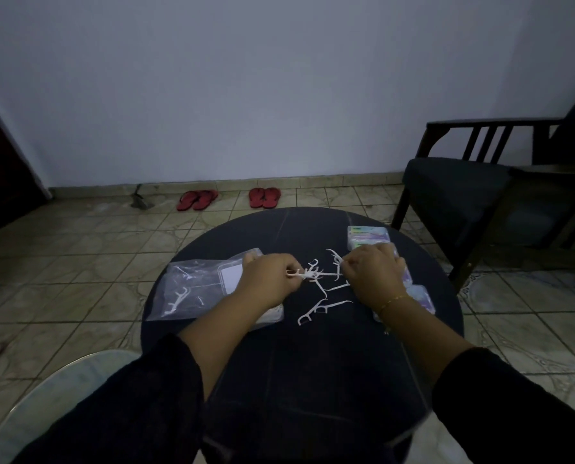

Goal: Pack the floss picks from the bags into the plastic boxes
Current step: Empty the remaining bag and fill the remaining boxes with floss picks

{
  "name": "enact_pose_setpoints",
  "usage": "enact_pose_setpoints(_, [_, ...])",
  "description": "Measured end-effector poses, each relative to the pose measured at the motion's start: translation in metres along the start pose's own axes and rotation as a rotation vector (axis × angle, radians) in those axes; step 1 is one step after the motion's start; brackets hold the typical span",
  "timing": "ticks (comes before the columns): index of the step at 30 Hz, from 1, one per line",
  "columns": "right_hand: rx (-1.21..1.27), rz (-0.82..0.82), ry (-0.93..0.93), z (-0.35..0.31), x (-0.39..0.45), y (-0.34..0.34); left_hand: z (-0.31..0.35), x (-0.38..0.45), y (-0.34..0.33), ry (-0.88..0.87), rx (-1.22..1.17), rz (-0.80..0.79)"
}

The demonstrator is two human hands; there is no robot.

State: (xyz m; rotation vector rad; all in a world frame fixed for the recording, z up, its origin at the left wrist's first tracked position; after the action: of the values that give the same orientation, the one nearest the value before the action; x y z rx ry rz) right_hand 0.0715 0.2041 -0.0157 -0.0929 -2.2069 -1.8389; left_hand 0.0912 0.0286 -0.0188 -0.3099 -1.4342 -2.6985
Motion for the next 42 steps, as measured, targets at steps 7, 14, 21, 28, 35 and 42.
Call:
enact_pose_setpoints(7, [-0.089, -0.012, 0.09, -0.023, -0.01, -0.023, -0.042, -0.023, 0.018, 0.027, -0.084, 0.102])
enact_pose_setpoints(14, [-0.109, 0.003, 0.135, -0.043, -0.007, -0.025, -0.08, -0.042, 0.02, 0.165, -0.162, 0.213])
enact_pose_setpoints(21, [-0.14, 0.028, 0.252, -0.081, -0.01, -0.034, -0.085, -0.063, 0.005, 0.05, -0.359, 0.215])
enact_pose_setpoints(28, [-0.301, 0.185, 0.456, -0.133, -0.023, -0.044, -0.108, -0.084, 0.0, 0.13, -0.321, 0.36])
enact_pose_setpoints(35, [-0.101, 0.203, 0.342, -0.121, -0.036, -0.061, -0.105, -0.095, -0.002, 0.097, -0.179, 0.437])
enact_pose_setpoints(42, [0.061, 0.006, 0.054, -0.09, -0.044, -0.079, -0.105, -0.1, 0.002, 0.11, -0.053, 0.537])
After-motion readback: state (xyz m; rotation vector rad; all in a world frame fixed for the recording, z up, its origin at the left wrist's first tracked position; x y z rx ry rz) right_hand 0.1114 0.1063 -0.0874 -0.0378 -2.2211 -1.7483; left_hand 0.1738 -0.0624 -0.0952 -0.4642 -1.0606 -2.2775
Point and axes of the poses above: each hand's wrist, its own x-axis towards the middle knuckle, its own y-axis out of the back of the hand, z = x × y, the point moved 5 cm from there along x, towards the middle knuckle, and after that the axes turned 12 degrees about -x, right-handed, at the moved point
